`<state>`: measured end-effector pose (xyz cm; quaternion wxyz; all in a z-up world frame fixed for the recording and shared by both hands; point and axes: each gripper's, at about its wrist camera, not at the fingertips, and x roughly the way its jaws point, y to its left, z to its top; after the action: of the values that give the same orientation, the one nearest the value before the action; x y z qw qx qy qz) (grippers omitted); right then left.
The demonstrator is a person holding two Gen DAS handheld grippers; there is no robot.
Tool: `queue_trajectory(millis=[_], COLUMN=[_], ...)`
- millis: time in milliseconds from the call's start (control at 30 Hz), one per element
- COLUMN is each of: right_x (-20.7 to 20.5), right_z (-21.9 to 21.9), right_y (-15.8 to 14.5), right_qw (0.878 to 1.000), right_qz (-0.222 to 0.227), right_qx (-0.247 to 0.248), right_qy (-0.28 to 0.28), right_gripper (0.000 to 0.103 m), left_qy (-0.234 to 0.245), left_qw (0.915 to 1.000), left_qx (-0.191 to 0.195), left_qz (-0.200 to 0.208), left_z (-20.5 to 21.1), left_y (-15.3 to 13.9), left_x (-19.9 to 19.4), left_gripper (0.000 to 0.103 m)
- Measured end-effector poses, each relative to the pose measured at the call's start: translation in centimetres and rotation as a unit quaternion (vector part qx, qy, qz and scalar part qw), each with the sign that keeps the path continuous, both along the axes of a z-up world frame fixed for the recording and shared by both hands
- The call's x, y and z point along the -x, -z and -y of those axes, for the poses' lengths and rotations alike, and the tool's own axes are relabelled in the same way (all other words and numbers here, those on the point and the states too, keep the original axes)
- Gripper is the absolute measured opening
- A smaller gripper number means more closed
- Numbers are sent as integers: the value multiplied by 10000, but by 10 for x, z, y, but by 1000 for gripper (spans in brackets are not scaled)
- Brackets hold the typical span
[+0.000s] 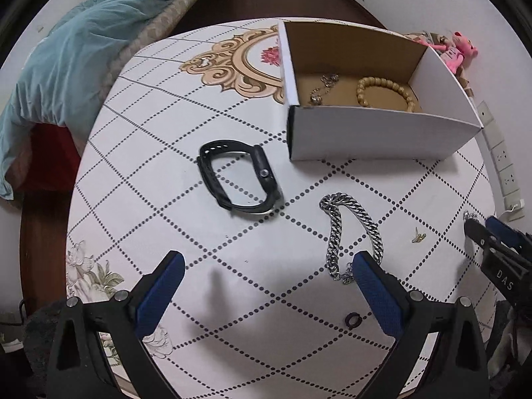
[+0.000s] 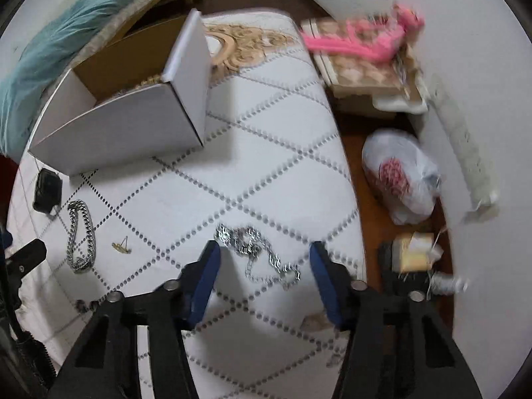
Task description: Organize jewelry
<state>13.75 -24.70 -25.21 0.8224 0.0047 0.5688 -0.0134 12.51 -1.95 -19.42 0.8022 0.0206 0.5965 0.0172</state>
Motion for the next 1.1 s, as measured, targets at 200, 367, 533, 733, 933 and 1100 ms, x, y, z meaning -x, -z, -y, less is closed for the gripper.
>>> queue_trajectory(millis=[200, 367, 533, 733, 933, 1100], right_x=[0, 1, 9, 12, 14, 17], right_z=[-9, -8, -2, -1, 1, -1], right_y=[-1, -4, -23, -26, -25, -37], right_qw=[9999, 9998, 9981, 9975, 9972, 9959], right_qz=[147, 148, 319, 293, 268, 376], right_qx=[35, -91, -490, -593, -612, -741], right_qy=[-67, -19, 185, 262, 337, 344], right_gripper=[9, 7, 6, 6, 6, 6], left_qy=[85, 153, 147, 570, 650, 338], left_qw=[9999, 9997, 9982, 9976, 9939, 9892], left_qx=[92, 211, 574, 382, 873, 1425], left_qz=[-11, -16, -94, -127, -149, -21], left_z=[4, 6, 6, 26, 26, 5], left_y=[3, 4, 9, 19, 17, 0], left_x=[-5, -9, -12, -14, -13, -1], left_gripper=[102, 101, 91, 34, 5, 5])
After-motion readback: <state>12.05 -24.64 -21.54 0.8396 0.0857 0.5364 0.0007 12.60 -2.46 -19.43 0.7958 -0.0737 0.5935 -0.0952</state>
